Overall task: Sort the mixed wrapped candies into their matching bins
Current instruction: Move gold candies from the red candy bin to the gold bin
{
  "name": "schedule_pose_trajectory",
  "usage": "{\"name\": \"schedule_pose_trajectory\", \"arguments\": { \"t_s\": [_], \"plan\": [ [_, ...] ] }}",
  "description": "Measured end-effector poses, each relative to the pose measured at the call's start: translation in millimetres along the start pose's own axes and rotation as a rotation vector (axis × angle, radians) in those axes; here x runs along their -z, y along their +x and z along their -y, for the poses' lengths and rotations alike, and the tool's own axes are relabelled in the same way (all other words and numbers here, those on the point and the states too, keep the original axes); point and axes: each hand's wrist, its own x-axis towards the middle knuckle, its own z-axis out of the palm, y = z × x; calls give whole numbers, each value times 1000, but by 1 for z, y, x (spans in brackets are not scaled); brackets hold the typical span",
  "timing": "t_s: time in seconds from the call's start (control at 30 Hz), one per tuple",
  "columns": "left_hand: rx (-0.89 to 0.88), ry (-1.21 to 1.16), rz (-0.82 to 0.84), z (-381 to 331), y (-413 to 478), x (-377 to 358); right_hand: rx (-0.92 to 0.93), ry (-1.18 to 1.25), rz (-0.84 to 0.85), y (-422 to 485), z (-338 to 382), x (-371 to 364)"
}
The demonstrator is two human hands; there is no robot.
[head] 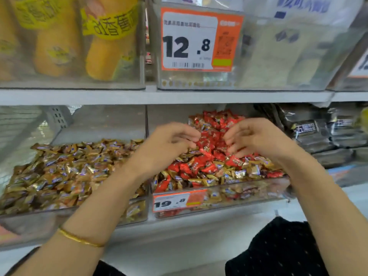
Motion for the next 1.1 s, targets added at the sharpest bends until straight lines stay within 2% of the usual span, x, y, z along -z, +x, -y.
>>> {"name": "schedule_pose_trajectory", "arguments": {
  "t_s": [0.13, 0.23, 0.3, 0.47, 0.77, 1.0, 1.1],
  "plan": [
    [-39, 339, 258, 8, 21, -40, -89, -423, 241, 1, -31, 17],
    [-82, 656, 447, 22, 35, -58, -36, -669, 309, 11, -46, 8],
    [-91, 812, 488, 29, 42, -63, -27, -724, 339, 15, -49, 6],
    [-57, 991, 395, 36, 55, -54, 137, -898, 385, 24, -55, -1],
    [13, 993, 355, 34, 59, -43, 202, -935, 500, 40, -60, -21],
    [24, 971, 167, 38, 59, -38, 272, -880, 331, 38, -62, -32],
    [22, 908, 168, 34, 56, -37, 261, -789, 274, 38, -65, -32]
  ]
}}
